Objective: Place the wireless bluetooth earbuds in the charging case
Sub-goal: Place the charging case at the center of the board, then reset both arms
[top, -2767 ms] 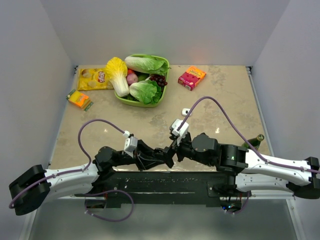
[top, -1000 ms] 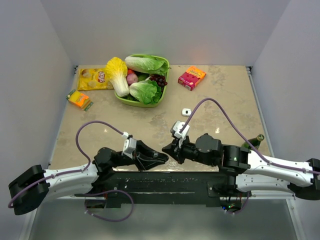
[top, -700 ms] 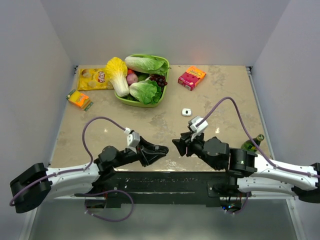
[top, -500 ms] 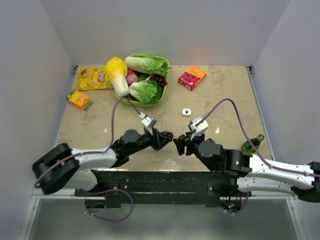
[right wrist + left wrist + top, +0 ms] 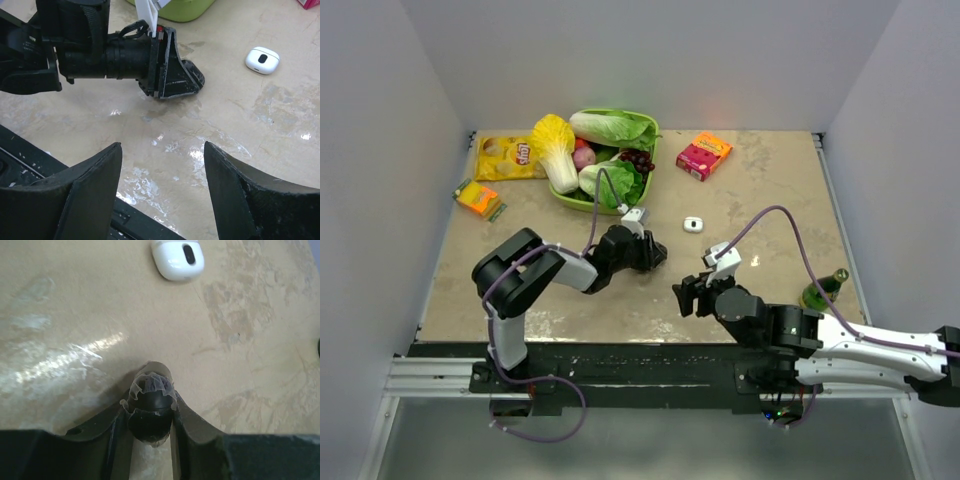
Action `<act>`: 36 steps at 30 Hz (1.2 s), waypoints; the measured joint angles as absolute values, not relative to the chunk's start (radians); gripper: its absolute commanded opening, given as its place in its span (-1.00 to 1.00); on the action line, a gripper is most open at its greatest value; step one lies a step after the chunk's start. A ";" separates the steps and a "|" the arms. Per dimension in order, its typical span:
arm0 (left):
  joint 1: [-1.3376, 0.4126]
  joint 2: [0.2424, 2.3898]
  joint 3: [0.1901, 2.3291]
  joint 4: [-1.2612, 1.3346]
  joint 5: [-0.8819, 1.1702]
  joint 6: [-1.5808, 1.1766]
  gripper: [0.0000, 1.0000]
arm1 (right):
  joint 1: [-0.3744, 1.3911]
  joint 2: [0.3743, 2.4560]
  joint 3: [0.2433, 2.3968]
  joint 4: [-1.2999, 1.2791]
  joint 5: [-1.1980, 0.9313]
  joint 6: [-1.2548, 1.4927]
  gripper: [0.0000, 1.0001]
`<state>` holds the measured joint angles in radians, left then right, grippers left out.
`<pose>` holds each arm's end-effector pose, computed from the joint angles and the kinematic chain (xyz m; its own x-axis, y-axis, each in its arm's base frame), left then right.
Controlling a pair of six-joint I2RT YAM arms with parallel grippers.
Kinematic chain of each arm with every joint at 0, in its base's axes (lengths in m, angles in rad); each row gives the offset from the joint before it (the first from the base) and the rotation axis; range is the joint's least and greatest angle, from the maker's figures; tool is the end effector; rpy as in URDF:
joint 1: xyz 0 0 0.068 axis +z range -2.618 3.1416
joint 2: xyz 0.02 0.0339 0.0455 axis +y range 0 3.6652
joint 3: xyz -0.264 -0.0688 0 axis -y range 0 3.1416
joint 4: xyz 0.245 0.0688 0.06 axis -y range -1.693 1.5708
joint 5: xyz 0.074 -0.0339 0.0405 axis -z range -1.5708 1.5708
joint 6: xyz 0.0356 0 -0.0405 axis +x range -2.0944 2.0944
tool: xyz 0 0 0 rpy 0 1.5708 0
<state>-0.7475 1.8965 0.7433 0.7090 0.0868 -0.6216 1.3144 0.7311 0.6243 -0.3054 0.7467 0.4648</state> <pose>0.2601 -0.2453 0.1170 -0.6840 -0.1570 -0.7124 0.4137 0.7208 -0.5561 0.0653 0.1537 0.2832 -0.3383 0.0068 -0.9410 -0.4480 0.8782 0.1675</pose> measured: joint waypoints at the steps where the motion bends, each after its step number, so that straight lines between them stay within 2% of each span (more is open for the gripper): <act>1: -0.738 1.902 0.753 0.707 0.088 -0.626 -0.30 | 1.314 0.727 0.624 -0.309 0.747 0.468 0.39; 8: -0.729 1.903 0.764 0.701 0.084 -0.641 0.24 | 1.314 0.706 0.624 -0.328 0.746 0.472 0.40; 13: -0.729 1.839 0.711 0.681 0.065 -0.645 0.43 | 1.314 0.706 0.624 -0.331 0.744 0.474 0.40; 14: -0.729 1.818 0.695 0.668 0.054 -0.645 0.99 | 1.314 0.707 0.624 -0.331 0.743 0.474 0.40; 23: -0.729 1.407 0.494 0.435 -0.099 -0.676 1.00 | 1.314 0.704 0.624 -0.345 0.749 0.489 0.45; 24: -0.729 1.350 0.488 0.389 -0.124 -0.681 1.00 | 1.314 0.701 0.624 -0.345 0.752 0.492 0.50; 27: -0.730 1.188 0.486 0.255 -0.234 -0.722 1.00 | 1.314 0.685 0.624 -0.336 0.768 0.493 0.96; 32: -0.734 0.951 0.459 0.041 -0.443 -0.862 1.00 | 1.314 0.706 0.617 -0.285 0.788 0.504 0.96; 36: -0.734 0.834 0.427 -0.103 -0.542 -0.939 1.00 | 1.314 0.810 0.633 -0.274 0.797 0.526 0.96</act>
